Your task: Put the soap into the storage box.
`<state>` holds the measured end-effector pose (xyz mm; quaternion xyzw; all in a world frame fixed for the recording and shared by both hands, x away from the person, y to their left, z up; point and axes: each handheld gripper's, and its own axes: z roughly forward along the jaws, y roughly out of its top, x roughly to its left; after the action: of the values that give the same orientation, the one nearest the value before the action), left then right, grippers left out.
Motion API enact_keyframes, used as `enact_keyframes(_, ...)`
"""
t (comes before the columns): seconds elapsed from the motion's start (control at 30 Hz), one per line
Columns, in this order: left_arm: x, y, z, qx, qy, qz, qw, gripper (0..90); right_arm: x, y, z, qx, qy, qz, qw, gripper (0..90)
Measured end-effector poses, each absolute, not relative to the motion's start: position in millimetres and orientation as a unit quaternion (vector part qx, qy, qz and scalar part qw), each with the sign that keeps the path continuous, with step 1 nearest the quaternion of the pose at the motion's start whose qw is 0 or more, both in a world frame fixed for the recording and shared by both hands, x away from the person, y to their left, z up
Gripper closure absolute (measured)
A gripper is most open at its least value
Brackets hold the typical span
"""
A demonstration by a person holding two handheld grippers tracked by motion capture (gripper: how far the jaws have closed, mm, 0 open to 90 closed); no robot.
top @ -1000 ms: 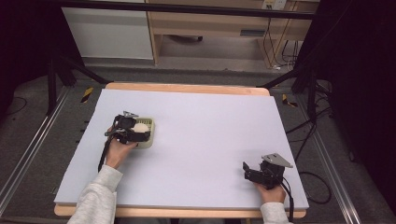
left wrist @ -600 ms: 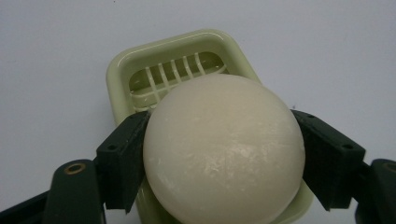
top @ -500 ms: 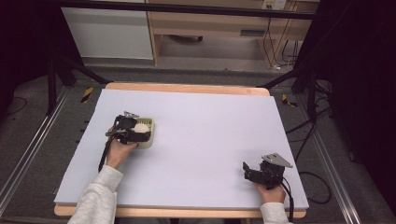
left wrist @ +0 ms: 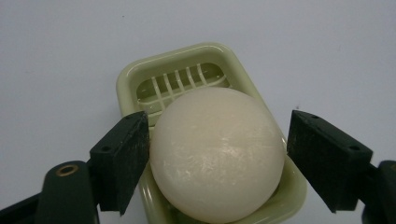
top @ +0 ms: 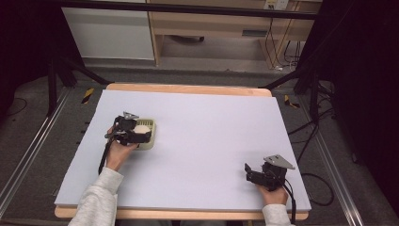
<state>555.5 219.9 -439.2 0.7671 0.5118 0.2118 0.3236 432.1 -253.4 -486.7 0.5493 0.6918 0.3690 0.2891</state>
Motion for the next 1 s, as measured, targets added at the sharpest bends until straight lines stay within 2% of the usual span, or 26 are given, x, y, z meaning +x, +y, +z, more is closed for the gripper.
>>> enact_keyframes(0.57, 527.3, 229.1, -425.9, 0.753, 0.506, 0.215, 0.362, 20.3, 431.1, -254.2, -486.3, 0.553, 0.687, 0.373, 0.289, 5.7)
enact_keyframes(1.0, 500.6, 248.4, -426.4, 0.735, 0.510, 0.243, 0.374, 20.4, 430.7, -255.6, -486.2, 0.555, 0.683, 0.377, 0.290, 5.7)
